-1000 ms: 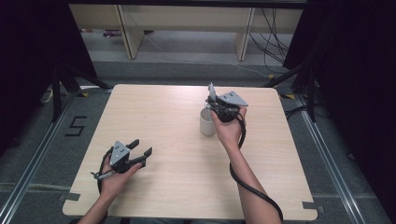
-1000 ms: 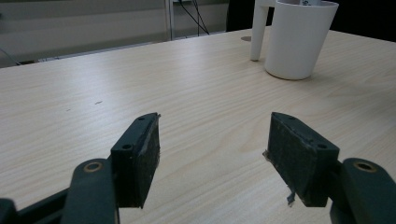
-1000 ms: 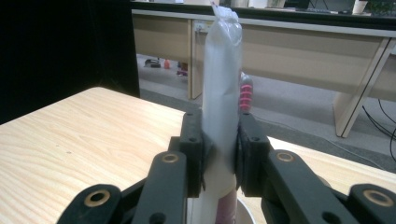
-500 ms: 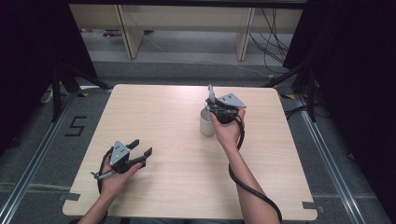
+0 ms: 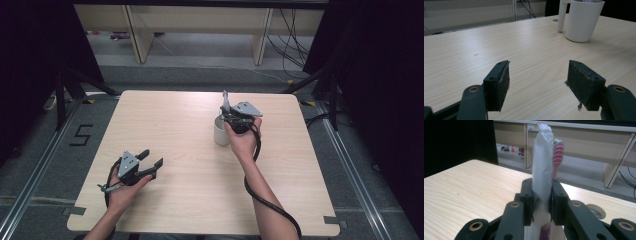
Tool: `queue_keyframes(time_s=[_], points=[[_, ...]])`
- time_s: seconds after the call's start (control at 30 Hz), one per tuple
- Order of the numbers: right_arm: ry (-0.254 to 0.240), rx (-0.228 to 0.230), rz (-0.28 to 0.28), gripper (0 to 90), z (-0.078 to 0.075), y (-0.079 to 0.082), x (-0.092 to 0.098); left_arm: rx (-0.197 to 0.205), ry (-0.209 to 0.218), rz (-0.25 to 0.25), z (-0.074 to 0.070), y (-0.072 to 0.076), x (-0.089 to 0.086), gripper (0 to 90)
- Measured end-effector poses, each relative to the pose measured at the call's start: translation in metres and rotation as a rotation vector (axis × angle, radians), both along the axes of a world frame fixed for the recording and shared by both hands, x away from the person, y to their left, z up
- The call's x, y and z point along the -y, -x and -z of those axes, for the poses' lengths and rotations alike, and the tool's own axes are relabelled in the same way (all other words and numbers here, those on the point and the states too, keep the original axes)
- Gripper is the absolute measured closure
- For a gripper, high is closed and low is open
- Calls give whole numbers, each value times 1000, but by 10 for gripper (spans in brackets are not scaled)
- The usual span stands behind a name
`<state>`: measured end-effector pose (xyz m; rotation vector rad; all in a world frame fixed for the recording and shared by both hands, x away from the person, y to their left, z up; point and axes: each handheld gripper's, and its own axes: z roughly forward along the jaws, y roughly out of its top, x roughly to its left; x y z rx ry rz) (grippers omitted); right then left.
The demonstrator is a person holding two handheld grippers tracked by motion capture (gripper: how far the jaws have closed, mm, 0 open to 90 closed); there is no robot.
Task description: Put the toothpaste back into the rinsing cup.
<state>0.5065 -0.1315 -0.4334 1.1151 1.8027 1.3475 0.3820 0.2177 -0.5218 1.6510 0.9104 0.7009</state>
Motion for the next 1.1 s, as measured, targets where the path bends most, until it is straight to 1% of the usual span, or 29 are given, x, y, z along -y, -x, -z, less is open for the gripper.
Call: queue_keyframes(time_s=[0.03, 0.07, 0.1, 0.17, 0.2, 0.23, 0.27, 0.3, 0.47, 0.53, 0.57, 0.6, 0.63, 0.67, 0.7, 0.73, 0.8, 0.83, 0.87, 0.9, 0.93, 0.97, 1.1], points=[[17, 9, 4, 761, 0, 0, 1, 0, -1, 1, 0, 0, 0, 343], [-6, -10, 7, 761, 1, 1, -1, 0, 0, 1, 0, 0, 0, 343], [-7, -3, 0, 761, 1, 0, -1, 0, -1, 1, 0, 0, 0, 343], [-3, -1, 9, 760, 1, 0, -1, 2, 1, 2, 0, 0, 0, 343], [10, 3, 3, 760, 2, -1, -1, 1, -1, 1, 0, 0, 0, 343], [3, -7, 6, 760, 2, 0, -1, 0, 1, 0, 0, 0, 0, 343], [5, -2, 5, 760, 3, -1, 0, 1, 0, 1, 0, 0, 0, 342], [0, -10, 8, 760, 3, 0, -1, 1, 1, 1, 0, 0, 0, 343], [7, 0, -1, 758, 4, 0, 0, 3, 3, 2, 0, 0, 0, 343], [15, -2, -11, 757, 4, 1, 1, 1, 0, 1, 0, 0, 0, 342], [6, -13, -2, 757, 4, 2, 1, 1, 1, 1, 0, 0, 0, 343], [6, -9, -8, 756, 4, 2, 1, 0, 3, 0, 0, 0, 0, 342], [16, -2, -4, 756, 4, 3, 2, 1, 2, 0, 0, 0, 0, 342], [20, 4, -14, 755, 4, 4, 2, 1, 2, 0, 0, 0, 0, 342], [27, 5, -11, 754, 4, 5, 3, 2, 1, 1, 0, 0, 0, 342], [25, 1, -16, 753, 4, 6, 3, 3, 3, 2, 0, 0, 0, 342], [20, -7, -7, 752, 4, 8, 4, 3, 1, 2, 0, 0, 1, 342], [31, 7, -4, 752, 4, 8, 5, 4, 1, 1, 0, 0, 1, 342], [26, -8, -16, 751, 3, 9, 5, 3, 2, 2, 0, 0, 0, 342], [47, 15, -8, 750, 3, 9, 7, 3, 2, 2, 0, 0, 0, 342], [29, -10, -13, 749, 3, 10, 6, 3, 3, 2, 0, 0, 0, 342], [47, 9, -24, 749, 3, 9, 7, 3, 3, 2, 0, 0, 0, 342], [50, -1, -20, 746, 2, 11, 8, 4, 1, 1, 0, 0, 1, 342]])
